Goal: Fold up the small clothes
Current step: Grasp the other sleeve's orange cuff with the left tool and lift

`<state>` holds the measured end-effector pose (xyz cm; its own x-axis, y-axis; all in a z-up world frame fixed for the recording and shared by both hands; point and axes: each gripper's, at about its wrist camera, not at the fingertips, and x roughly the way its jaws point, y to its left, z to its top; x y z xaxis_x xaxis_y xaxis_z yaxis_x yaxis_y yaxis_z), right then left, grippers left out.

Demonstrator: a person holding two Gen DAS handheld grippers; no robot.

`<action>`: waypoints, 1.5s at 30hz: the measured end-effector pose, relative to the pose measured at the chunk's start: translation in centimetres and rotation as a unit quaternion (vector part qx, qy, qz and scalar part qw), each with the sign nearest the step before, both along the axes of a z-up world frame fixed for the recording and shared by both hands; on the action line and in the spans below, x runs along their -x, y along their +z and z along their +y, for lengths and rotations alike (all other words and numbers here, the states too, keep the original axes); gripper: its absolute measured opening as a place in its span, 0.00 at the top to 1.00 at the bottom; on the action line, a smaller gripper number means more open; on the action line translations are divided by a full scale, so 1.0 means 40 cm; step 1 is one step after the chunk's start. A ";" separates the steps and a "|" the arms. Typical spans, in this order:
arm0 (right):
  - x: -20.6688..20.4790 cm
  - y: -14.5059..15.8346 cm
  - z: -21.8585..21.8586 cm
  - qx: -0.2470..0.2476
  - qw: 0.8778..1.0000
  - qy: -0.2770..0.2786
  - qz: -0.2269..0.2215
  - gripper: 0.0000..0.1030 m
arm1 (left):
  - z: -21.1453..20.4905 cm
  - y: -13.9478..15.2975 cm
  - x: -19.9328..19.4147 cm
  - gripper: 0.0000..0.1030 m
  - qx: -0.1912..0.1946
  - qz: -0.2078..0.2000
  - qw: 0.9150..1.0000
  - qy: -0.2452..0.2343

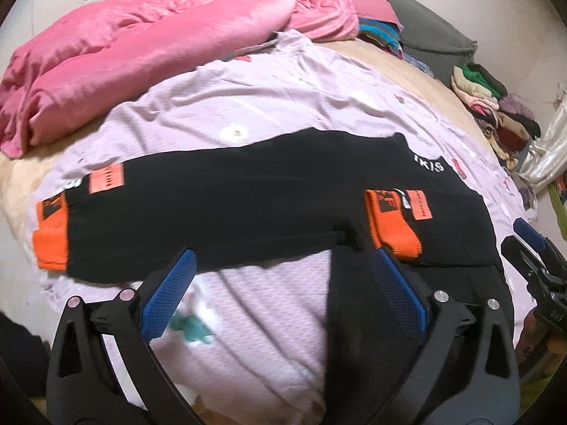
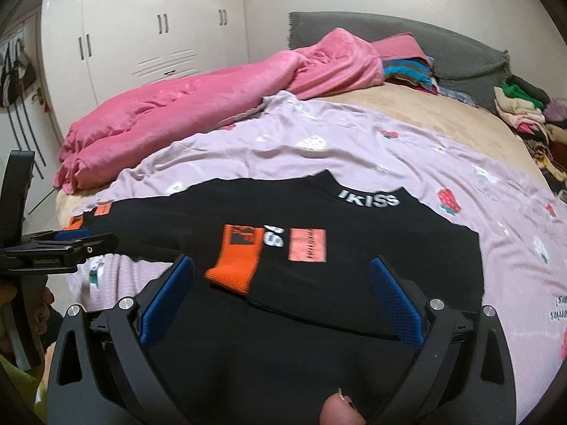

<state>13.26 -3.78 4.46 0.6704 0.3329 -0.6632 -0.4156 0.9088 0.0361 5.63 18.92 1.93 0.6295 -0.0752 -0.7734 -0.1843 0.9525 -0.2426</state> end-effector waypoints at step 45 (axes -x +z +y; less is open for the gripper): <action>0.018 -0.038 0.335 -0.004 0.991 0.129 0.025 0.04 | 0.462 -0.144 0.193 0.21 0.110 -0.003 0.966 0.235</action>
<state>12.54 9.63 2.95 0.5290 0.4935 -0.6904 -0.6310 0.7727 0.0688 -2.08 37.39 -3.83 0.6385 0.0575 -0.7675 -0.5813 0.6895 -0.4320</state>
